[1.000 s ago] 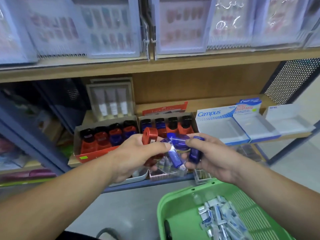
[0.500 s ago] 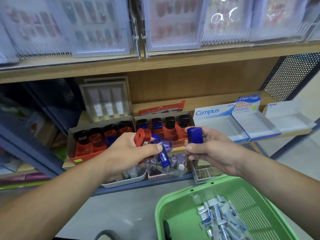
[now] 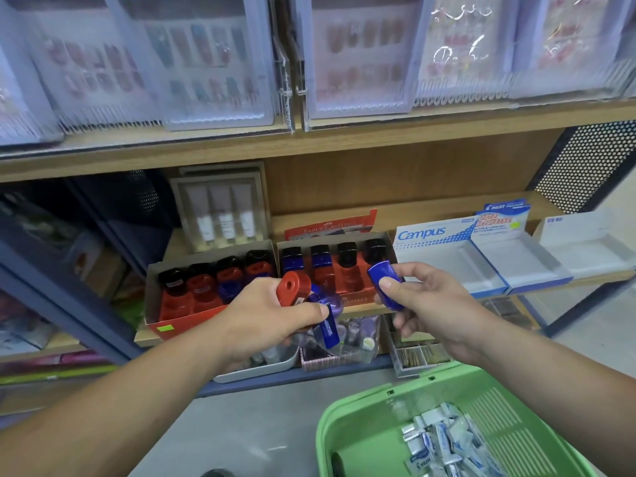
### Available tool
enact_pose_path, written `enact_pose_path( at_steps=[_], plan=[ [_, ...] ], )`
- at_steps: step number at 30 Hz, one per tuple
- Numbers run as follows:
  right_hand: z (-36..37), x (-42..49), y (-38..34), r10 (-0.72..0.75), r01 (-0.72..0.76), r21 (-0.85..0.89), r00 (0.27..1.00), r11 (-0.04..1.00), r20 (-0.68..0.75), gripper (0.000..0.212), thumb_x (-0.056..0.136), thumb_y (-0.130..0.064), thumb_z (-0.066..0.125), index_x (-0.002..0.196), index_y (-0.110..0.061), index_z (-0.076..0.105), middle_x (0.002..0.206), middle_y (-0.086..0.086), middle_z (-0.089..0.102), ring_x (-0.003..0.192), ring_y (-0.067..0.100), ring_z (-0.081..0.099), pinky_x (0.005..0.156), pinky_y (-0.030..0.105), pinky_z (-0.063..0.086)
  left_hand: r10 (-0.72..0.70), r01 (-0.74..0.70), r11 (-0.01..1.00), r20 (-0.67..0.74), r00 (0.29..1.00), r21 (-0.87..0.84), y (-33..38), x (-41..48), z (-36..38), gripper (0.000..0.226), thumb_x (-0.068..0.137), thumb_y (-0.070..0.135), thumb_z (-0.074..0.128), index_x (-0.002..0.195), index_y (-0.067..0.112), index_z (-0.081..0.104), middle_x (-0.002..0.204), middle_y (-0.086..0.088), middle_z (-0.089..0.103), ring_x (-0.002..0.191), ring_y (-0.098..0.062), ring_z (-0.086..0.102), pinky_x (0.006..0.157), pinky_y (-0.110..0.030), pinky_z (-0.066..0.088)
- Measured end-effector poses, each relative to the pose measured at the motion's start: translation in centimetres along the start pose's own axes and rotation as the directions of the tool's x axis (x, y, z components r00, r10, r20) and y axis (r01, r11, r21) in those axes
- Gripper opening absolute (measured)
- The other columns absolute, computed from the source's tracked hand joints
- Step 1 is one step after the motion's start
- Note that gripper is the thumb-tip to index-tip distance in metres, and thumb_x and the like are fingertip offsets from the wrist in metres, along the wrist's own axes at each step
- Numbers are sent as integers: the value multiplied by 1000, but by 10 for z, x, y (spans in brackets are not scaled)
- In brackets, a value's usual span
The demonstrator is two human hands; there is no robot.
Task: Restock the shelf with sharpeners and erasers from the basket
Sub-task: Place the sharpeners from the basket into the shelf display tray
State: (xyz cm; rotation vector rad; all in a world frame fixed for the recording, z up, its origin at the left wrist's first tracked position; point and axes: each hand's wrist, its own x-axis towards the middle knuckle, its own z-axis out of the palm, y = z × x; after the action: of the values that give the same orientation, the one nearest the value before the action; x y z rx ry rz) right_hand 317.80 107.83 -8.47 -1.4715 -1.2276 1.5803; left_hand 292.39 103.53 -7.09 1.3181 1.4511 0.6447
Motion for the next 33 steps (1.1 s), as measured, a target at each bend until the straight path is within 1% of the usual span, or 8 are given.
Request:
enact_pose_path(
  at_steps=[3, 7, 12, 17, 22, 24, 28, 33],
  plan=[
    [2, 2, 0, -30, 29, -22, 999, 999, -27, 33, 94, 0, 68, 123, -15, 66, 90, 10, 71, 61, 20, 61, 59, 33, 56, 5, -6, 1000, -41, 999, -26, -1, 0, -6, 30, 85, 34, 79, 96, 6, 74, 95, -16, 76, 92, -31, 74, 70, -30, 57],
    [2, 17, -14, -170, 130, -250, 974, 959, -148, 31, 93, -3, 69, 121, -17, 67, 91, 3, 69, 66, 21, 64, 59, 29, 52, 31, -33, 999, -74, 997, -22, 1, 0, -14, 40, 83, 35, 81, 83, 0, 61, 74, -9, 62, 69, -24, 59, 69, -35, 50],
    [25, 47, -36, -347, 221, -482, 919, 848, -190, 26, 78, -11, 85, 98, -21, 73, 88, -7, 74, 81, 13, 70, 75, 27, 57, 56, -54, 998, -69, 996, 21, 3, 0, -16, 28, 83, 39, 81, 94, 14, 73, 101, -20, 73, 94, -39, 70, 87, -53, 58],
    [33, 74, -31, -420, 224, -807, 907, 546, -33, 31, 91, -12, 71, 118, -27, 75, 124, -3, 63, 112, 22, 60, 96, 23, 46, 58, -56, 998, -83, 995, 23, 3, -1, -18, 10, 85, 33, 82, 93, 32, 75, 95, -4, 76, 89, -21, 74, 84, -40, 62],
    [33, 88, -27, -361, 247, -635, 931, 732, -54, 40, 84, 1, 73, 112, -27, 74, 114, -2, 73, 109, 21, 66, 100, 35, 54, 52, -51, 999, -76, 996, 17, 7, -1, -14, 21, 85, 32, 83, 91, 49, 71, 101, -2, 75, 99, -27, 72, 90, -49, 59],
    [31, 90, -24, -361, 257, -625, 932, 737, -43, 38, 83, 3, 74, 109, -25, 74, 113, 1, 71, 108, 23, 67, 100, 37, 54, 44, -43, 999, -72, 996, 10, 7, 0, -13, 23, 85, 31, 82, 90, 52, 72, 99, 0, 76, 96, -24, 74, 90, -51, 60],
    [28, 94, -23, -446, 316, -745, 894, 588, 28, 35, 84, -3, 75, 114, -22, 76, 123, -1, 61, 112, 24, 62, 103, 36, 51, 42, -42, 999, -57, 997, 4, 6, 3, -13, 21, 86, 32, 82, 91, 49, 73, 97, 8, 78, 94, -13, 75, 89, -45, 61],
    [28, 93, -29, -398, 330, -860, 902, 389, 166, 37, 90, -10, 70, 122, -28, 73, 131, -4, 56, 118, 24, 57, 105, 33, 47, 53, -53, 999, -22, 998, -3, 7, 3, -12, 13, 91, 24, 78, 103, 23, 76, 100, 0, 79, 96, -16, 76, 93, -46, 60]
  ],
)
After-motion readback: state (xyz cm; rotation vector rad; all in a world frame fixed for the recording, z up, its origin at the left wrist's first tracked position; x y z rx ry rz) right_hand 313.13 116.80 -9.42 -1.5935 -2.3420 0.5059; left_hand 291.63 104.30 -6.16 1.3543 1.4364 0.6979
